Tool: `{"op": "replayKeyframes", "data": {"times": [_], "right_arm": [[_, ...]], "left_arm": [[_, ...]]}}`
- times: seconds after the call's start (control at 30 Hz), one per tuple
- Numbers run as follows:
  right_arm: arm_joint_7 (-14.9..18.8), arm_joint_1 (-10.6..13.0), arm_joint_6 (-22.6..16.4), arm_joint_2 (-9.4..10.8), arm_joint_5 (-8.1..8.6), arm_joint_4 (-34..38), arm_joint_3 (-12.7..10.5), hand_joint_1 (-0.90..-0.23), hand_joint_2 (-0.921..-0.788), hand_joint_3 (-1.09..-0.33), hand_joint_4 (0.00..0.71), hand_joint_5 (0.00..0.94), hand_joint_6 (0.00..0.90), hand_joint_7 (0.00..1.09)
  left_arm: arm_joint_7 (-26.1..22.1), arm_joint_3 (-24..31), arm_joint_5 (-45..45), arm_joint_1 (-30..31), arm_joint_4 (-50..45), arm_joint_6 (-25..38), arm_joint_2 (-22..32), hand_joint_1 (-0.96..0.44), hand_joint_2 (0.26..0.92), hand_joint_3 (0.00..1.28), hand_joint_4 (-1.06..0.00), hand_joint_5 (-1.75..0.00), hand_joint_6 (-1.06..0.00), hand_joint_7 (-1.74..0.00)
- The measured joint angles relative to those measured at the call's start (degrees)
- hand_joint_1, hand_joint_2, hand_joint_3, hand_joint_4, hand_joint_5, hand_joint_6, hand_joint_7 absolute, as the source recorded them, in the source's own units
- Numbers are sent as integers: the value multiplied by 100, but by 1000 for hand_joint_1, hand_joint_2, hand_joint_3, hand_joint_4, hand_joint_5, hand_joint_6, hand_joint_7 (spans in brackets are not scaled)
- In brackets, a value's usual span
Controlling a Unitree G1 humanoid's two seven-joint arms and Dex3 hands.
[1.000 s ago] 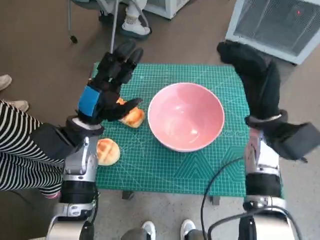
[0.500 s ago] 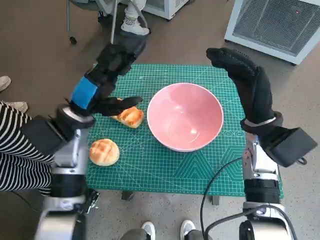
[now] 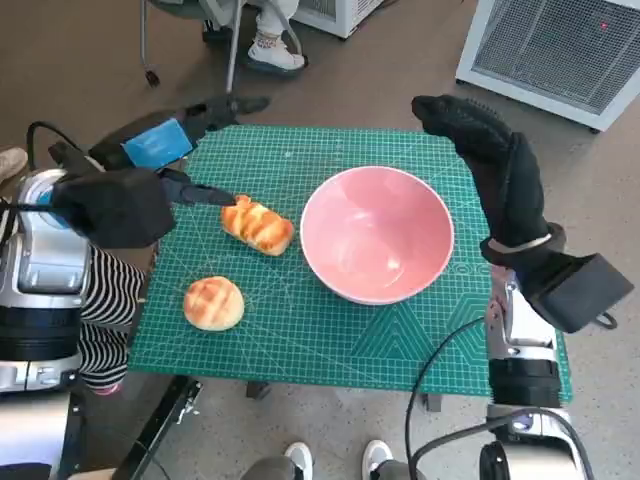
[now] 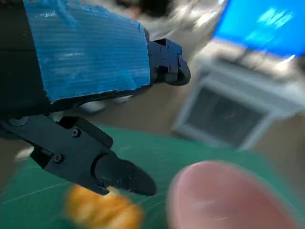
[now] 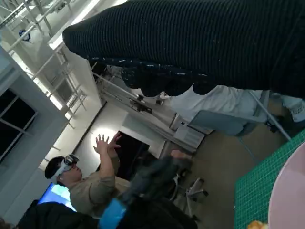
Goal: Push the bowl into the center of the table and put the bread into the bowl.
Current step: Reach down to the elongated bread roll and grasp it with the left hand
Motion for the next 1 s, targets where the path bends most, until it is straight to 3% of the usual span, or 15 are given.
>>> {"op": "replayKeyframes", "data": {"times": [0.5,1.0], "right_arm": [[-1,45,-13,-10,25,8,-55,-739,-921,-745,157,7,-1,564],[-33,126,-58,-7,37,29,-85,-738,-921,-739,161,7,-1,575]], "left_arm": [[-81,-836,679,-664,1603,-210,-201,72,764,6,-53,-3,-189,-48],[434,-1535,1329,-1173,3167,-263,-888,36,760,4,-72,-6,-195,-24]]}}
